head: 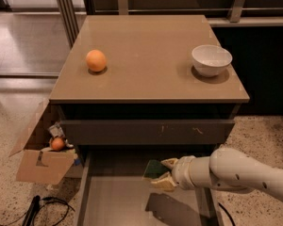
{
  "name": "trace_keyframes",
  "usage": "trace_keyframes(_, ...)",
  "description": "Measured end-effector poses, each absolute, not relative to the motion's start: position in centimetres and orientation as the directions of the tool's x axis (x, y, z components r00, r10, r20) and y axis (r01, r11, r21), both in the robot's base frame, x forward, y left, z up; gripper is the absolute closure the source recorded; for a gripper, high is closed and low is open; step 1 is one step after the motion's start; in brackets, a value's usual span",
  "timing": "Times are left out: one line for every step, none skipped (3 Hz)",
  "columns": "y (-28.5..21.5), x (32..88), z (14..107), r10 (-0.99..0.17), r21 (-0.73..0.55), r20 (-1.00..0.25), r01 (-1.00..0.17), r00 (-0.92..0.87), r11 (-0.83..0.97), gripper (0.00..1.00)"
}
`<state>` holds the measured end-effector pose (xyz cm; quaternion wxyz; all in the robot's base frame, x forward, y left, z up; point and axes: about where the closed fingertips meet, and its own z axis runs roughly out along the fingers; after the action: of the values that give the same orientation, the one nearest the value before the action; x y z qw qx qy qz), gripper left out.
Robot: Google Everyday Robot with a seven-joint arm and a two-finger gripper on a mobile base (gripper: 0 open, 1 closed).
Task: Place sponge into middle drawer
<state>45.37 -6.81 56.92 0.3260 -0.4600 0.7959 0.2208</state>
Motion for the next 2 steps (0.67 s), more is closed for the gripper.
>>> trace_keyframes(-6.8,45.4,56.9,-0.588,0.052,-0.722,-0.876,-0.364,0.479,1.00)
trace_keyframes(-5.4,44.6,54.5,-0.590,0.081,-0.712,-0.879,-0.381,0.470,1.00)
